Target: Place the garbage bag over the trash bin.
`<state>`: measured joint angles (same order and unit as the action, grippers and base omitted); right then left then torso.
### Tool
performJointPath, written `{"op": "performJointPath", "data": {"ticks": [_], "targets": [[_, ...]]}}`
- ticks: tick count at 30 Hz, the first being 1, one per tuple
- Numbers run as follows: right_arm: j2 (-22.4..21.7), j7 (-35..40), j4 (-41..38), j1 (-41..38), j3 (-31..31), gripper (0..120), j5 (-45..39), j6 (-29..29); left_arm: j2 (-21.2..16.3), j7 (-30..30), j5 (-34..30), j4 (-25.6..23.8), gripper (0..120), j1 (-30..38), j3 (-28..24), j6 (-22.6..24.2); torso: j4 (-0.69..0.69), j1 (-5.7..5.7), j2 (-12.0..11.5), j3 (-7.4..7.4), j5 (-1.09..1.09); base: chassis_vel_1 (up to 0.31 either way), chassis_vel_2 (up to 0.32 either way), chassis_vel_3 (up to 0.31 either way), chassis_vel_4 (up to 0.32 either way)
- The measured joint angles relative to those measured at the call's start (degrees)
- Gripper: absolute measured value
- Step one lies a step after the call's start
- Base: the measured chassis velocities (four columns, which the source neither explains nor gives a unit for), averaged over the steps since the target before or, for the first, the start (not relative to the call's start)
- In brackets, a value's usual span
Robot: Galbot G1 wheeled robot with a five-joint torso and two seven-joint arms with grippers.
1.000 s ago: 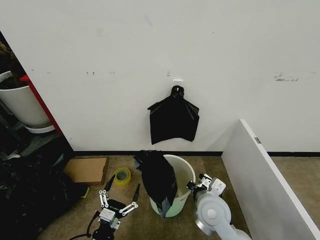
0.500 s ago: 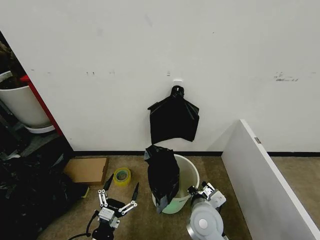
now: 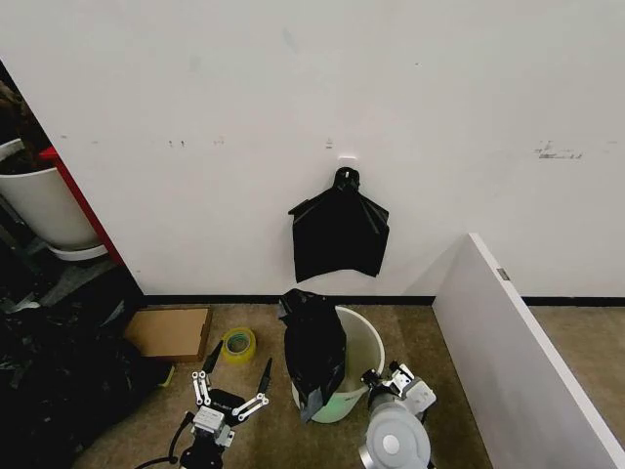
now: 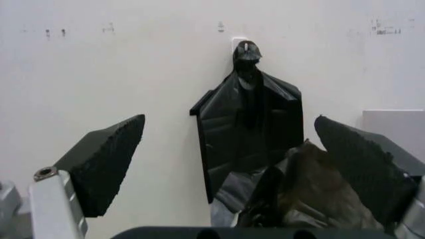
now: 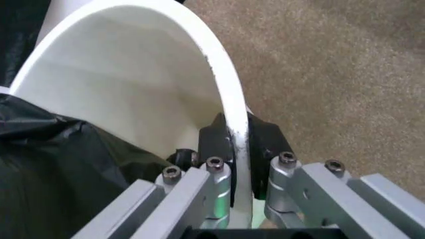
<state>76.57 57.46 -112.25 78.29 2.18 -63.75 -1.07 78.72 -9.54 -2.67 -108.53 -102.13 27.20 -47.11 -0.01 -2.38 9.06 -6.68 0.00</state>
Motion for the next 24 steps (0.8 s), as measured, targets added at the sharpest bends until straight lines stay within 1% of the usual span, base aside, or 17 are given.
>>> {"op": "performJointPath", "data": {"ticks": [2,4,5,6,8,11,12,13,18,20,21,22,24], "targets": [[0.0,0.2,-0.4,0.5,-0.2,3,0.1,0.1,-0.1,0.0,0.0,0.1,100,0.1,0.1,0.1,0.0,0.0,0.0,0.0,0.0,0.0,0.0,0.0,0.0],[-0.2,0.1,-0.9,1.0,-0.2,8,0.3,0.2,-0.4,0.0,0.0,0.1,100,0.3,0.3,0.5,0.0,0.0,0.0,0.0,0.0,0.0,0.0,0.0,0.0],[-0.3,0.1,-1.1,1.2,-0.2,12,0.5,0.2,-0.6,0.0,0.0,0.1,100,0.3,0.5,0.7,0.0,0.0,0.0,0.0,0.0,0.0,0.0,0.0,0.0],[-0.3,0.1,-1.1,1.2,-0.2,12,0.5,0.2,-0.6,0.0,0.0,0.1,100,0.3,0.5,0.7,0.0,0.0,0.0,0.0,0.0,0.0,0.0,0.0,0.0],[-0.5,0.2,-1.8,1.7,-0.3,21,0.7,0.1,-1.0,0.0,0.0,0.0,100,0.4,0.5,1.0,0.0,0.0,0.0,0.0,0.0,0.0,0.0,0.0,0.0],[-0.7,1.1,-3.1,2.1,-0.3,29,0.8,0.1,-1.7,-0.2,0.0,-0.1,100,0.4,0.6,1.3,0.0,0.0,0.0,0.0,0.0,0.0,0.0,0.0,0.0],[-0.7,2.1,-4.4,2.5,-0.4,38,0.8,0.1,-2.2,-0.2,-0.1,-0.1,100,0.6,0.6,1.7,0.0,0.0,0.0,0.0,0.0,0.0,0.0,0.0,0.0],[-0.7,2.1,-4.4,2.5,-0.4,38,0.8,0.1,-2.2,-0.2,-0.1,-0.1,100,0.6,0.6,1.7,0.0,0.0,0.0,0.0,0.0,0.0,0.0,0.0,0.0],[-1.6,3.5,-8.2,3.9,-0.4,57,2.5,0.0,-3.5,-0.3,-1.9,0.3,100,1.8,-0.3,4.1,-0.01,0.0,0.0,0.0,0.0,0.0,0.0,0.0,0.0],[-2.3,2.6,-9.2,4.6,-0.4,66,6.2,-1.1,-3.9,-1.0,-5.0,0.7,100,2.3,-1.4,6.7,-0.01,0.0,0.0,0.0,-0.01,0.0,0.0,0.0,0.0],[-2.7,1.0,-9.1,4.9,-0.4,69,9.9,-2.4,-4.2,-2.0,-7.7,0.7,100,2.5,-2.1,8.4,-0.01,0.0,0.0,-0.01,-0.01,0.0,0.0,0.0,0.0],[-2.7,1.0,-9.1,4.9,-0.4,69,9.9,-2.4,-4.2,-2.0,-7.7,0.7,100,2.5,-2.1,8.4,-0.01,0.0,0.0,-0.01,-0.01,0.0,0.0,0.0,0.0],[-3.6,-4.0,-7.4,5.7,-0.2,78,19.4,-6.4,-5.0,-3.8,-12.3,0.2,100,2.6,-2.9,12.6,0.0,0.0,0.0,-0.01,0.0,0.0,0.0,0.0,0.0]]}}
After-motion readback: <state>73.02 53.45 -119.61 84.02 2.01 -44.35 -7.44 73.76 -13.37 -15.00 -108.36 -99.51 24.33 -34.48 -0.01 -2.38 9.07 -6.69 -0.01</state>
